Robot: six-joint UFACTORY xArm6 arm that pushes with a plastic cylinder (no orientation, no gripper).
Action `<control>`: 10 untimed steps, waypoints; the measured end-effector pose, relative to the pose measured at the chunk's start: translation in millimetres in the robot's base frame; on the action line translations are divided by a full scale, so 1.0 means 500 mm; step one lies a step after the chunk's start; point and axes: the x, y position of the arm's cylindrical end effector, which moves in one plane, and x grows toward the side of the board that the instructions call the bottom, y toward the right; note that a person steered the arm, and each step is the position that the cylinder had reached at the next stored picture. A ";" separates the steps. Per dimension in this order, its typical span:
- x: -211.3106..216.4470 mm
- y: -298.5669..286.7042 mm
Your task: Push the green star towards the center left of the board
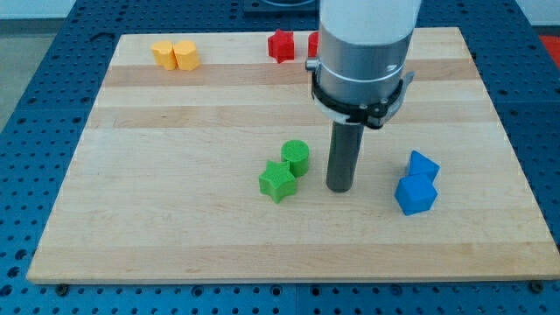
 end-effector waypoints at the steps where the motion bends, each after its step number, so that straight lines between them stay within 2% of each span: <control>1: 0.006 -0.002; 7: 0.024 -0.082; 9: 0.024 -0.146; 10: -0.003 -0.133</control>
